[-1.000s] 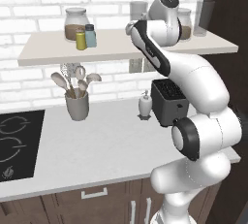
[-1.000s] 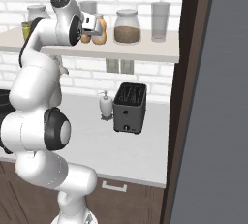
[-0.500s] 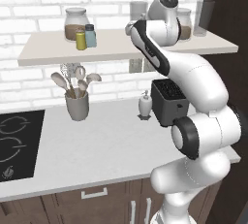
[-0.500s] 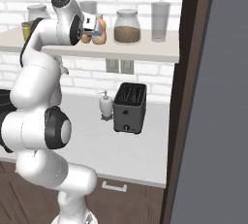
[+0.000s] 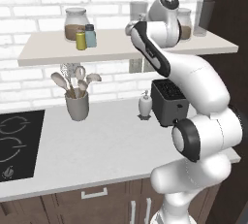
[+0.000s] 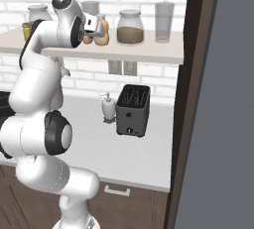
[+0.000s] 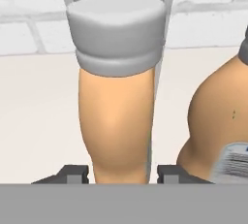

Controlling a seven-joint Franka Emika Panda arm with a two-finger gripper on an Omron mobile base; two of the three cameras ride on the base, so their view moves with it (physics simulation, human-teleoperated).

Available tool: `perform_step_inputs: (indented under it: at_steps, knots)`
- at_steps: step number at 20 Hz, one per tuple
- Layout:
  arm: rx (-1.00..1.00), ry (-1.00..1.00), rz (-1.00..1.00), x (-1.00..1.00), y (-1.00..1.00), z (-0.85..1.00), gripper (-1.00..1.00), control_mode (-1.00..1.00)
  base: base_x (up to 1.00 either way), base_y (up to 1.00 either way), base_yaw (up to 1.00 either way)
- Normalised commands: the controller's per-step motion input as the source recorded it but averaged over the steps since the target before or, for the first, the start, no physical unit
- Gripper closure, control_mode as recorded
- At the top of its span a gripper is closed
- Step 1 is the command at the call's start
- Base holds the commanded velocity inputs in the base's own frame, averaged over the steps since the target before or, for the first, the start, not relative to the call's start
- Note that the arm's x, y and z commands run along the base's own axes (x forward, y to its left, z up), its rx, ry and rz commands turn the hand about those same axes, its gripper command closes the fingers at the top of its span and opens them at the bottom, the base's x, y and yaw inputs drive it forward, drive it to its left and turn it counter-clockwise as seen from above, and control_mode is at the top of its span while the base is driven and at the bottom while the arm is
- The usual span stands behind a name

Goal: Put the shaker and condiment bottle from the counter next to their counterparts in the cabinet.

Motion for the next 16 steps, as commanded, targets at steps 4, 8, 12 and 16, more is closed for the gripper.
perform_step_inputs:
  at_steps: [4, 8, 12, 16]
  knots:
    - [0.12, 0.0, 0.0, -0.41, 0.0, 0.0, -1.0, -1.0, 0.0, 0.0, 0.0]
    - [0.15, 0.0, 0.0, -0.65, 0.0, 0.0, -1.0, -1.0, 0.0, 0.0, 0.0]
    - [0.13, 0.03, 0.0, -0.49, 0.01, 0.0, -1.0, -1.0, 0.0, 0.0, 0.0]
    - [0.1, 0.0, 0.0, -0.57, 0.02, 0.0, -1.0, -1.0, 0.0, 0.0, 0.0]
